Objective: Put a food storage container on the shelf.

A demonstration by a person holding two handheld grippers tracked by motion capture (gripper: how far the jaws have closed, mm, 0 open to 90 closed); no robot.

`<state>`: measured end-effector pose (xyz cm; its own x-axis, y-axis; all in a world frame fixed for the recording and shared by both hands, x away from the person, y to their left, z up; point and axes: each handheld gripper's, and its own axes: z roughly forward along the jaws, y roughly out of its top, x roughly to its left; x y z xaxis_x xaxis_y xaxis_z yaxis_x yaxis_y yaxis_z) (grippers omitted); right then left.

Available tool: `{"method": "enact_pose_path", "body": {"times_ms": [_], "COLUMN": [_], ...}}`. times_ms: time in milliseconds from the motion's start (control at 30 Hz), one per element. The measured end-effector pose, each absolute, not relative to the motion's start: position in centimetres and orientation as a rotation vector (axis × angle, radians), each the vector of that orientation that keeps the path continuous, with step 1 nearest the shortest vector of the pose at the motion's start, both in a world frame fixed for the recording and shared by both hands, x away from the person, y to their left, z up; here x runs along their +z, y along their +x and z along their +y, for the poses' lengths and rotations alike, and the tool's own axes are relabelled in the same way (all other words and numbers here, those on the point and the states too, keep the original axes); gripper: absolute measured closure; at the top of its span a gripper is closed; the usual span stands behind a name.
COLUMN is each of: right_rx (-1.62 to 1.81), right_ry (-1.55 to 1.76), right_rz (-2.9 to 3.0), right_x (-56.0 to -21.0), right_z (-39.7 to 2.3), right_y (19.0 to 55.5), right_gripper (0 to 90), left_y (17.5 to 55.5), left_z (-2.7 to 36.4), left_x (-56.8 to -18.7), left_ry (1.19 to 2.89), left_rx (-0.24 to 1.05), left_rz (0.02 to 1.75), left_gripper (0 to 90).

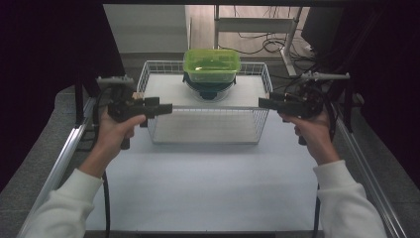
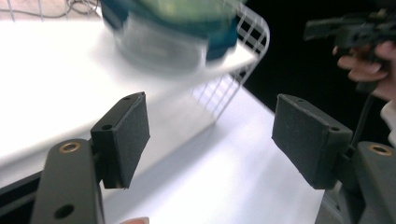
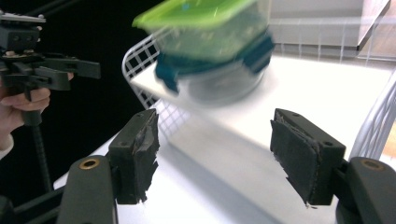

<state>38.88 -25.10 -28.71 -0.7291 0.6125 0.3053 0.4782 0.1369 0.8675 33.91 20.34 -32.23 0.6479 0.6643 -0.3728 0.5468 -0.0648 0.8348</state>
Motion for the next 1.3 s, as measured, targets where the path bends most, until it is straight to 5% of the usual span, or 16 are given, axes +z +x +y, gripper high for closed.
{"method": "enact_pose_path", "body": {"times_ms": [433,867,1300], "right_rx": [1.5,1.346,1.338], "right_ry": [1.047,1.129,1.138], "right_rz": [2.41,2.526,2.495], "right_x": [-36.4,-42.6,-43.5], "right_z": [-25.8,-25.5,-25.9], "right_y": [33.1,32.0,31.8], "right_gripper": [31.7,30.5,25.1], "left_y": [28.5,27.5,27.6], "left_z": [20.2,18.4,18.7], "left_x": [-39.9,-45.2,-45.6], "left_ry": [1.791,1.889,1.886], "left_rx": [0.085,0.024,0.046], "left_rz": [1.015,1.065,1.084], "left_gripper": [27.4,28.2,27.5]}}
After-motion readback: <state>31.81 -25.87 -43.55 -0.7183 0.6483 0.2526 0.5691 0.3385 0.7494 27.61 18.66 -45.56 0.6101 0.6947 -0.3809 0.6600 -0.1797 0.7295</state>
